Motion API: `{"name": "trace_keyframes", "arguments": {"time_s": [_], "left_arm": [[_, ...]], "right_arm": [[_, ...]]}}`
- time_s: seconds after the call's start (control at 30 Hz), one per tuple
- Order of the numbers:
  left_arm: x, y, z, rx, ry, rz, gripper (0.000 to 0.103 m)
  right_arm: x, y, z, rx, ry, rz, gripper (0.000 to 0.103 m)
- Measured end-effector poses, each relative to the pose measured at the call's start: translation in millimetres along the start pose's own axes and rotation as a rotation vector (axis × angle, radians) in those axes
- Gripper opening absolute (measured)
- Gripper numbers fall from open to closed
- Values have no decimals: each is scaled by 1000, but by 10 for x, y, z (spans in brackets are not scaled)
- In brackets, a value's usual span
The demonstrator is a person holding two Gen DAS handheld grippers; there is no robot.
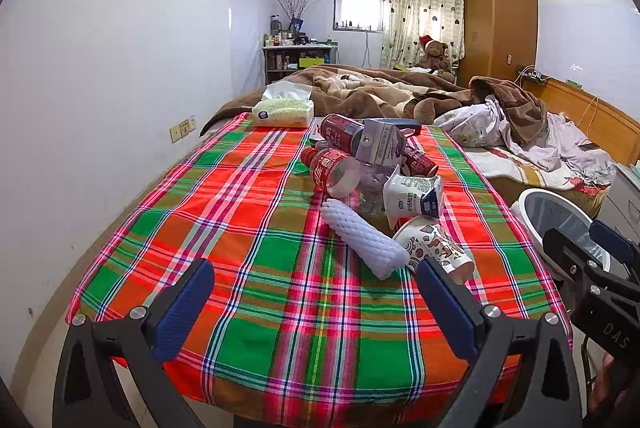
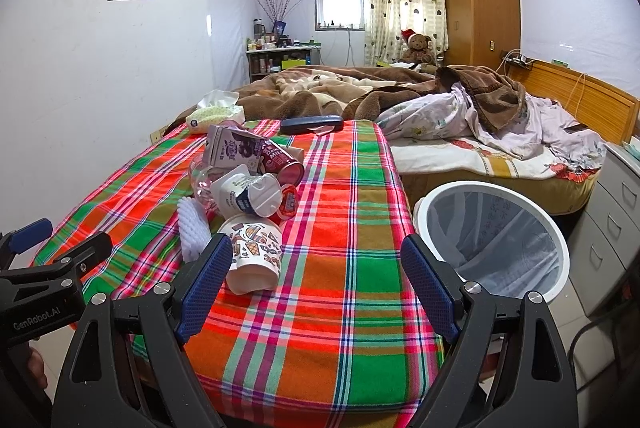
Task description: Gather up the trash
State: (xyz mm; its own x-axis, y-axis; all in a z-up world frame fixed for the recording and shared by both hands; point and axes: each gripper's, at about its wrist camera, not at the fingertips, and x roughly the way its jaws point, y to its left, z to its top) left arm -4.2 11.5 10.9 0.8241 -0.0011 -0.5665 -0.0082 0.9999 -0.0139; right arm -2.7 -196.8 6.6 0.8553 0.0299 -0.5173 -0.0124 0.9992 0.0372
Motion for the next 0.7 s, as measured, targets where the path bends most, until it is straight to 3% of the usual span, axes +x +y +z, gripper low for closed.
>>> {"name": "trace_keyframes", "arguments": {"time_s": [0.43,0.7], "left_arm": [[106,52,21,-9,17,0,102],[420,147,68,-46,80,-72,102]], "right_arm": [[56,3,3,0,8,-2,88],[314,77,-94,-21,35,58,88]]}}
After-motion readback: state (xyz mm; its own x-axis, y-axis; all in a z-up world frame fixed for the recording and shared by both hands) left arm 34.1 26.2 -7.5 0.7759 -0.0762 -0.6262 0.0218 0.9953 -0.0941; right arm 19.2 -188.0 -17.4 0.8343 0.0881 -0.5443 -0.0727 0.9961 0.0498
